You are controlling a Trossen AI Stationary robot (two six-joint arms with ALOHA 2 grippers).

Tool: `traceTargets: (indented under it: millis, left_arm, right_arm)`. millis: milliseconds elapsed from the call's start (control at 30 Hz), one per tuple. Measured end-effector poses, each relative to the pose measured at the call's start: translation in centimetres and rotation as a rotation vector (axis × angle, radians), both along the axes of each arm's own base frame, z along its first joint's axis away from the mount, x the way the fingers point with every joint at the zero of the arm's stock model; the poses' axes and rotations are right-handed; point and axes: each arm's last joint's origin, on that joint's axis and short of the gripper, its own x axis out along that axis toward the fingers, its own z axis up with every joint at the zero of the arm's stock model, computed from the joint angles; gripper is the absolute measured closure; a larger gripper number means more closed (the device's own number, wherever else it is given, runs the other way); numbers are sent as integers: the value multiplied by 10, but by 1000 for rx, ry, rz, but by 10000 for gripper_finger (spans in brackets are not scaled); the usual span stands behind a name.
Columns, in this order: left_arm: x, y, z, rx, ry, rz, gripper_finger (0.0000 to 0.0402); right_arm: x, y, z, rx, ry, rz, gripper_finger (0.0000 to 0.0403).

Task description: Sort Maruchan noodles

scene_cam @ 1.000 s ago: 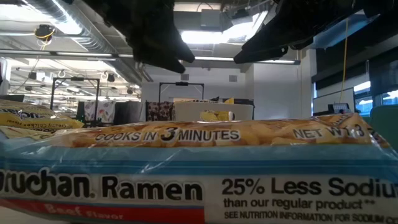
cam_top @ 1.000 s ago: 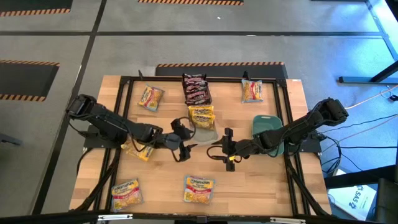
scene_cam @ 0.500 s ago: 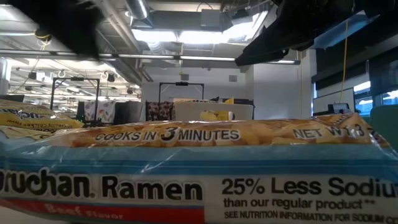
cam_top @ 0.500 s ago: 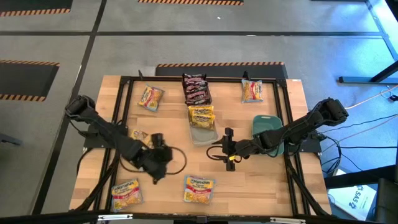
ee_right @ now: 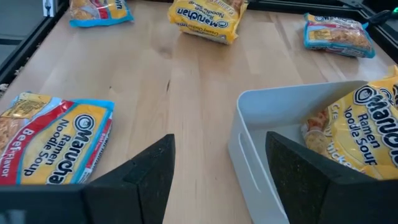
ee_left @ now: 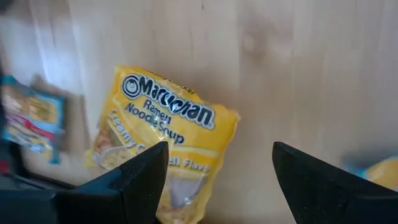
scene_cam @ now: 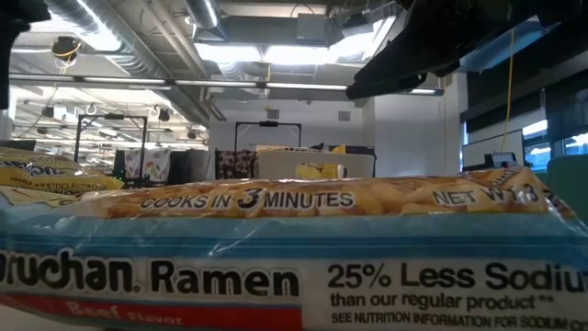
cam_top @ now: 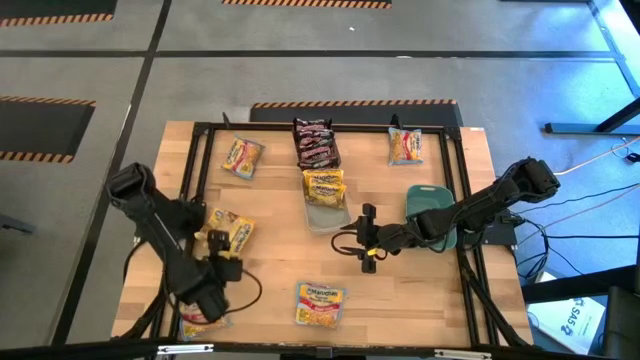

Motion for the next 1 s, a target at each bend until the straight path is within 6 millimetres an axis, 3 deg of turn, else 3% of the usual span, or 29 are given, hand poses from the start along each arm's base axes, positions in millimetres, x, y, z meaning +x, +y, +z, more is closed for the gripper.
traceTargets:
  millis: [400,567,800,1000]
  left_arm:
    - [-12,4,-61,258,160,-48,120]
    - [-11,5,-78,351,160,-57,120]
    - [-9,5,-88,415,92,-19,129]
    - [-8,5,-87,419,29,25,185]
  right_arm:
    - [0,-1,0,-8,-2,-15,171]
    - [0,-1,0,-22,-7,-38,171]
    - [0,-1,0,-22,-7,-38,171]
    - [0,-1,0,-22,-7,-39,171]
